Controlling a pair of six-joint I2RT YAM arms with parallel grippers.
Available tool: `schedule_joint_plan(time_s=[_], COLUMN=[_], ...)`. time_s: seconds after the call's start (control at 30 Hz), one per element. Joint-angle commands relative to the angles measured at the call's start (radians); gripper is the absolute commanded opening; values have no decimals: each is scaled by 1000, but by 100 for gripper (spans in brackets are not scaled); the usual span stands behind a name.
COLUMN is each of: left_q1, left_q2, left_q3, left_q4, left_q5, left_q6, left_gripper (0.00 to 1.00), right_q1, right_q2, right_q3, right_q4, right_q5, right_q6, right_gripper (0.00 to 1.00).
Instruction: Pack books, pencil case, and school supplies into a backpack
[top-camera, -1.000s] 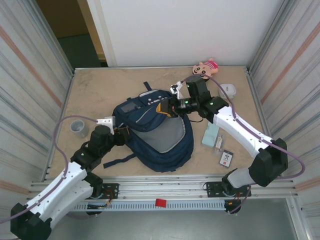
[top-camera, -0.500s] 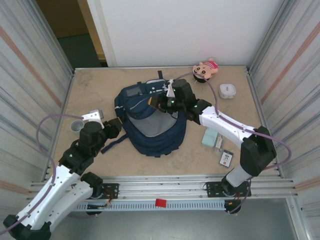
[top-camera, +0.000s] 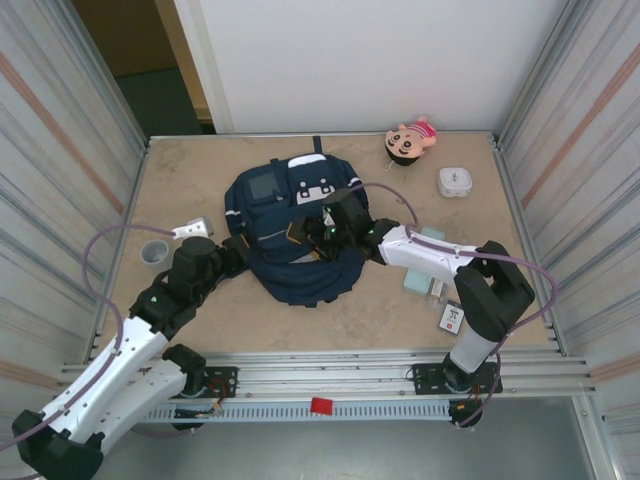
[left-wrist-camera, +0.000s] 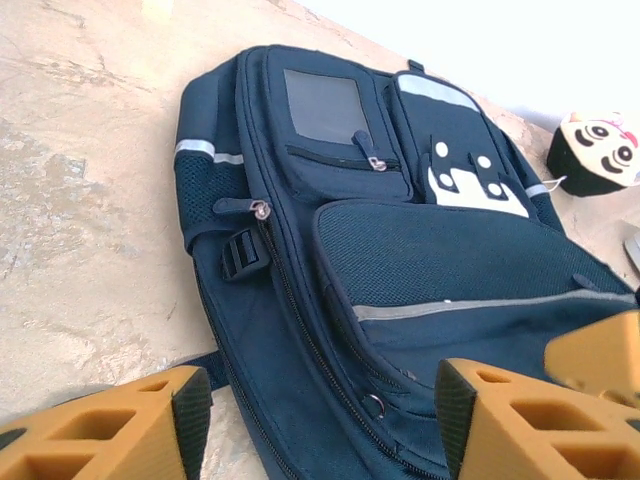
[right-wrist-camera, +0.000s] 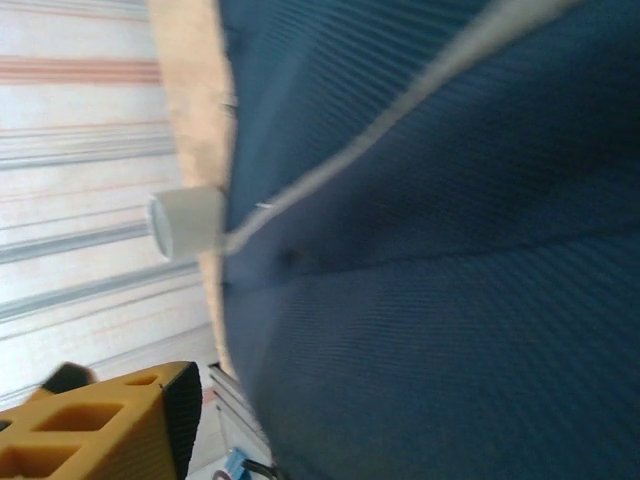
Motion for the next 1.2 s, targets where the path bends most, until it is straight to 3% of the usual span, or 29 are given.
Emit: schedule_joint_plan(time_s=[0.0, 0.17, 0.33, 0.5, 0.7, 0.87, 1.03, 1.17], left_q1=[5, 5, 5, 5, 5, 9, 10, 11], left_q2=[7, 27, 70, 188, 491, 700, 768, 705], left_q3=[-7, -1, 17, 43, 187, 257, 225, 103], left_q4=[17, 25, 61, 225, 269, 310, 285, 265], left_q5=[2, 5, 44, 195, 324, 373, 356, 311], left_q6=[6, 43, 72, 161, 197, 208, 203, 179], left_gripper=[63, 62, 62, 62, 64, 64, 63, 63], right_q1=[8, 2, -26, -91, -257, -293, -278, -220], right_q2=[-64, -138, -197, -255, -121, 43, 109, 88], right_q3=[-4, 37, 109, 230, 258, 246, 128, 20], right_q4=[-154, -312, -445, -549, -466, -359, -270, -190], right_q5=[-17, -35, -138, -156, -127, -114, -110, -104], right_q6=[3, -86, -188, -350, -481, -538, -516, -468], right_gripper=[67, 72, 70, 67, 65, 60, 56, 56])
